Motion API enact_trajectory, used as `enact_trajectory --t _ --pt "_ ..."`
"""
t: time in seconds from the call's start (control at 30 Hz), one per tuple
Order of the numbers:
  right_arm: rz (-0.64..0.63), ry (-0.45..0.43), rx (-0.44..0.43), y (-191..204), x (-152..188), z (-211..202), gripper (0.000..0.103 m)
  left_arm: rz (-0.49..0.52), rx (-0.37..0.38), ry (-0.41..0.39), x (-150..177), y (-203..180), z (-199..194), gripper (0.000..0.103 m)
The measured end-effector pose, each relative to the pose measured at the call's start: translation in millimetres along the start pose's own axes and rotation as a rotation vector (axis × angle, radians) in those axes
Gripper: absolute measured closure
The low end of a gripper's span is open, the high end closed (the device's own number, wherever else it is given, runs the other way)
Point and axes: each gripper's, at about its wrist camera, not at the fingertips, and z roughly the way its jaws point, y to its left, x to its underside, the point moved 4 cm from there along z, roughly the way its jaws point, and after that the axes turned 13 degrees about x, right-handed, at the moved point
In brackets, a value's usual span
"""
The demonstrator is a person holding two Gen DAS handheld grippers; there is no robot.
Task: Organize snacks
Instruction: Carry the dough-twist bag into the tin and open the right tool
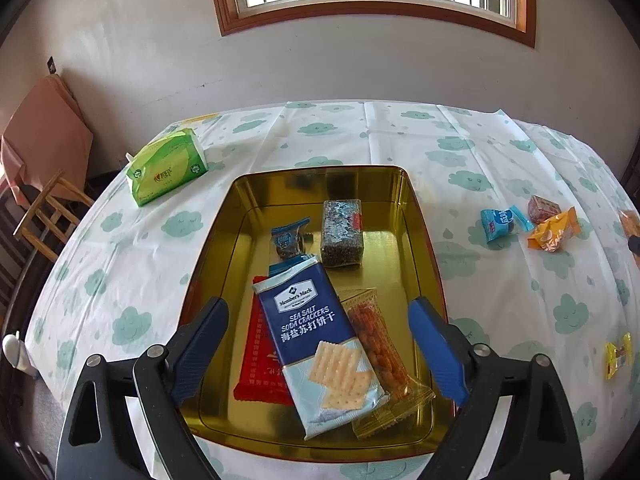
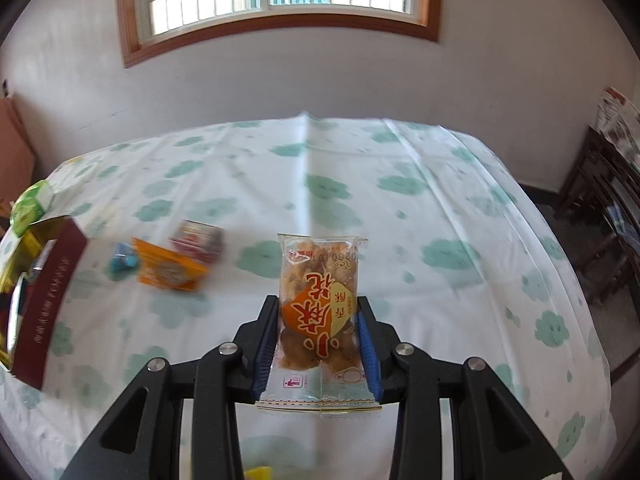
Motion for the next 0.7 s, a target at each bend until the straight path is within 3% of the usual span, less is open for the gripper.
enact_trajectory --t 0.2,0.4,0.7 --pt "-0.09 -0.036 -0.14 74.7 -13.9 -30.9 0.066 -0.007 -0.023 -0.033 1.3 8.6 -13.5 0.012" --pt "-0.181 -0.024 -0.288 157.0 -17.4 -48.7 0.066 -0.097 -0.022 -0.051 6.8 42.0 -27.8 0.01" --pt "-0.306 -0.054 -0.393 254.8 -23.8 -70.9 0.066 -0.231 -0.106 -0.079 14.8 106.3 -45.0 0.008"
